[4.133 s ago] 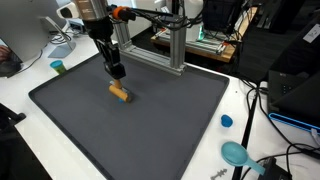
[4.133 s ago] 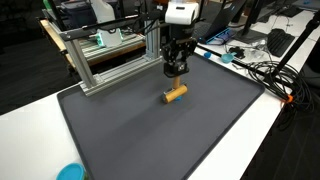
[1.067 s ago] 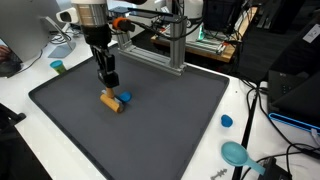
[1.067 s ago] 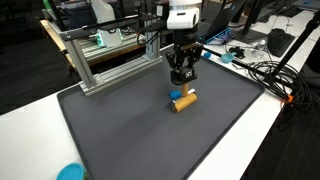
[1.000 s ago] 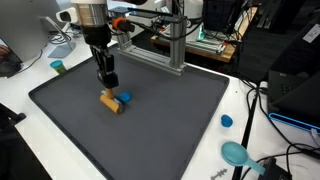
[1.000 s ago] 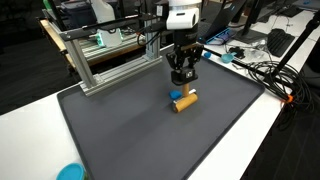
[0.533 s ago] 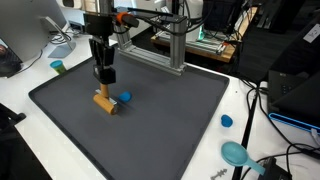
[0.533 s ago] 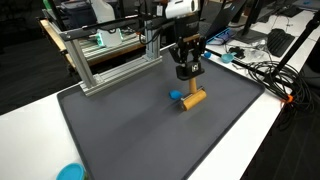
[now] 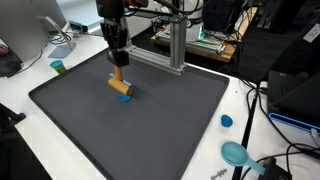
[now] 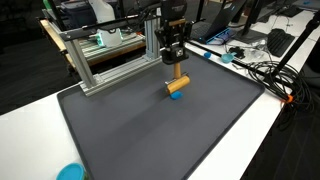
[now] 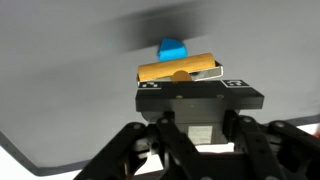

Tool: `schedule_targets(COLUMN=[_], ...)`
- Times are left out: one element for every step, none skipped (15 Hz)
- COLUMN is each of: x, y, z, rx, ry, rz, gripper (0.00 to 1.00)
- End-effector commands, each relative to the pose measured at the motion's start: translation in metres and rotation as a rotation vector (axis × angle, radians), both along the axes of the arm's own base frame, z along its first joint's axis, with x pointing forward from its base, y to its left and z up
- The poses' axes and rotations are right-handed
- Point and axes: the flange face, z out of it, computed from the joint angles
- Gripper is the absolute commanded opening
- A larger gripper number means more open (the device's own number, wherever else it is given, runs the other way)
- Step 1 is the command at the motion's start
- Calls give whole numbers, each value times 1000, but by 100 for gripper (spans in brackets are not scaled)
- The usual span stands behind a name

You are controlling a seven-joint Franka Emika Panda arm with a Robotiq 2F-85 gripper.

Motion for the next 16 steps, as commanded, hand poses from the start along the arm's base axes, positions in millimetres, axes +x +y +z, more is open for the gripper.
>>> schedule_targets(x=[-5,-3,-2,-1,1,3,4,5,6,6,7,8,9,10,11,12], y=[7,8,8,8,6,5,5,3,0,-3,-5,-5,-5,-5,-5,-5], z=[-14,-19,-22,-24,-27,-30,-33,-36,-40,-46,-49,-51,-52,-54,-57,-59], rx=[12,5,-1,-6,-13,-17,-19,-25,-34,-51,-62,-65,-64,-67,-72,-69], ry=[13,2,5,3,-4,-6,-7,0,23,59,83,99,117,137,161,189], rz=[20,21,19,18,18,16,13,10,2,-8,-14,-17,-20,-25,-29,-28], gripper=[22,22,22,22,22,22,22,22,22,22,22,22,22,22,22,22])
